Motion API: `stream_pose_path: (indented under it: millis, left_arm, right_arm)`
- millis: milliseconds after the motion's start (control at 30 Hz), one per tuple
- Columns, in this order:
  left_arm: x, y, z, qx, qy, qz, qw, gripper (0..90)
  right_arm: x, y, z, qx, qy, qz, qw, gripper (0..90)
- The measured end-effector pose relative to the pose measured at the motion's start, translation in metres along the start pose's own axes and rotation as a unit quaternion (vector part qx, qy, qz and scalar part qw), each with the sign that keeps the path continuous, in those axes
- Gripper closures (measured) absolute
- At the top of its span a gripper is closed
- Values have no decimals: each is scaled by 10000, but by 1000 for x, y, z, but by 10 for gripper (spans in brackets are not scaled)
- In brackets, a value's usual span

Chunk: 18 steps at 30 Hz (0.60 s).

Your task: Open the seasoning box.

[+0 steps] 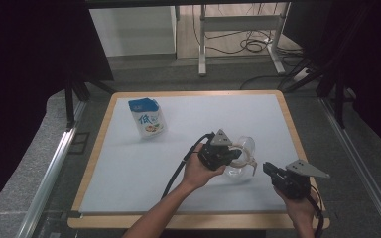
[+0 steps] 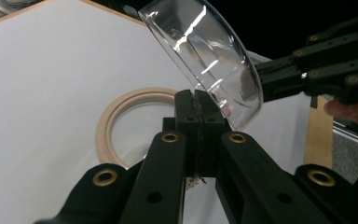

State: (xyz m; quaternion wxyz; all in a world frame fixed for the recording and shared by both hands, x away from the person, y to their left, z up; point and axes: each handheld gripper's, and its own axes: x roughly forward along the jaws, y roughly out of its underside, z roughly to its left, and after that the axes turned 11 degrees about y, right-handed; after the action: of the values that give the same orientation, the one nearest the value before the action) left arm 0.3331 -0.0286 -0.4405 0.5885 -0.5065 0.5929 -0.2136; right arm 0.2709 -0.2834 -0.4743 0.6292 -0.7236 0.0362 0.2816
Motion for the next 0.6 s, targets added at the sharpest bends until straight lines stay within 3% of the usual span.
stream_pose_path:
  millis: [367,600]
  left_arm:
    - [15,-9,-21,236,157,67,9996,900]
    - [0,-6,-18,196,174,-101,9996,821]
  right_arm:
    - [3,22,-5,174,76,203,9996,584]
    - [-2,24,-5,218,120,118,9996,514]
